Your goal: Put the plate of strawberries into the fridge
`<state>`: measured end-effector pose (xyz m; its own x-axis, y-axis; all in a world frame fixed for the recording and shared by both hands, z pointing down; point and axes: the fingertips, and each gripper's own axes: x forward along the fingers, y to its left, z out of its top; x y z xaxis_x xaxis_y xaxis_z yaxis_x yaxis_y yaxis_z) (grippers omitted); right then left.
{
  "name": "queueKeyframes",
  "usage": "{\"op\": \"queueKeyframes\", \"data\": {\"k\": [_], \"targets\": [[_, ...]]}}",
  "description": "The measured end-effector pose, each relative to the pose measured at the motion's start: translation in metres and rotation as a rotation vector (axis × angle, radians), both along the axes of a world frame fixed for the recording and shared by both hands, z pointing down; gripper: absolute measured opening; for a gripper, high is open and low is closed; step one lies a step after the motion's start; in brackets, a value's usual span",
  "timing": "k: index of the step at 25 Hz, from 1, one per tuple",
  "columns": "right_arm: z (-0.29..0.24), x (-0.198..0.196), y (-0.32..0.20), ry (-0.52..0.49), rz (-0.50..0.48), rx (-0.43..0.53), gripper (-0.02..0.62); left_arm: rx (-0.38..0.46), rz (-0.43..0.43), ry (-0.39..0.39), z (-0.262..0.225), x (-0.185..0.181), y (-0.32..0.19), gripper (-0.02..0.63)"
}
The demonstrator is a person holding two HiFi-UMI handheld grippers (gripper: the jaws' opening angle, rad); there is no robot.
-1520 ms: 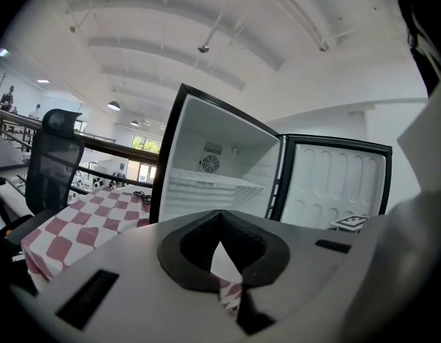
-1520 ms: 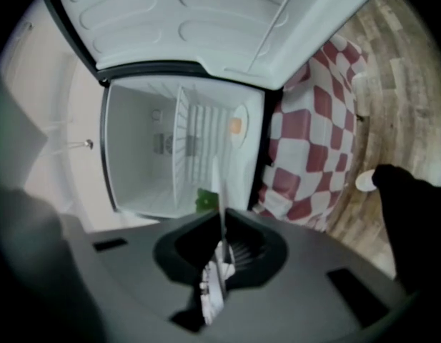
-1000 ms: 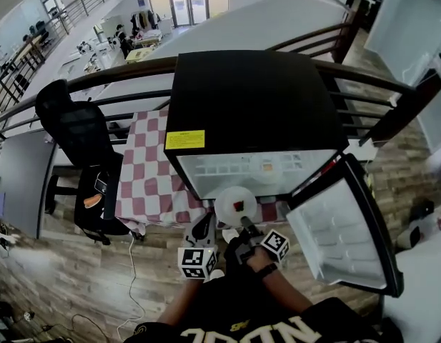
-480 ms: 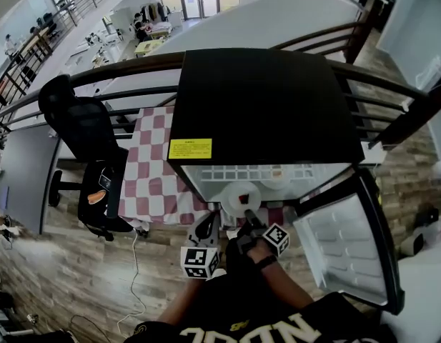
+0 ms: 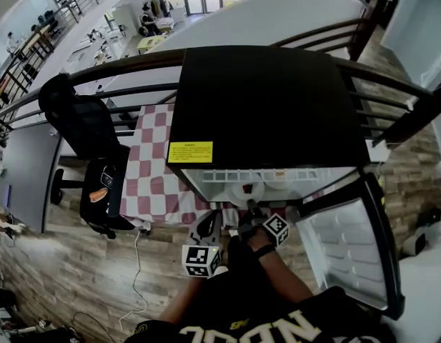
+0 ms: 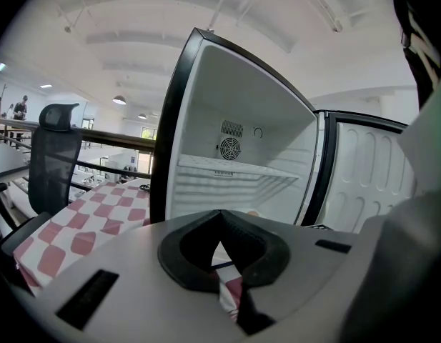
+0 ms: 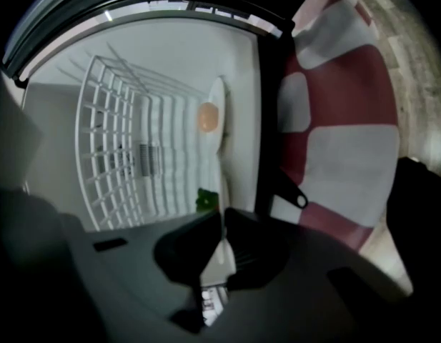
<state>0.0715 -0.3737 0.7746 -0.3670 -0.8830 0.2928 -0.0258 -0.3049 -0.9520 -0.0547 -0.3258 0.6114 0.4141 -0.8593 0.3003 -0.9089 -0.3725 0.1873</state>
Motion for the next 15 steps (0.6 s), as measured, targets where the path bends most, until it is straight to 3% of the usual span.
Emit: {"op": "queueKeyframes", "data": {"k": [15], "targets": [[0.006,-0.009,-0.037,0.077,-0.014,-0.031,0.029,-0.03,-0.012,0.002,0.008,-0.006,0.002,0.017]]}}
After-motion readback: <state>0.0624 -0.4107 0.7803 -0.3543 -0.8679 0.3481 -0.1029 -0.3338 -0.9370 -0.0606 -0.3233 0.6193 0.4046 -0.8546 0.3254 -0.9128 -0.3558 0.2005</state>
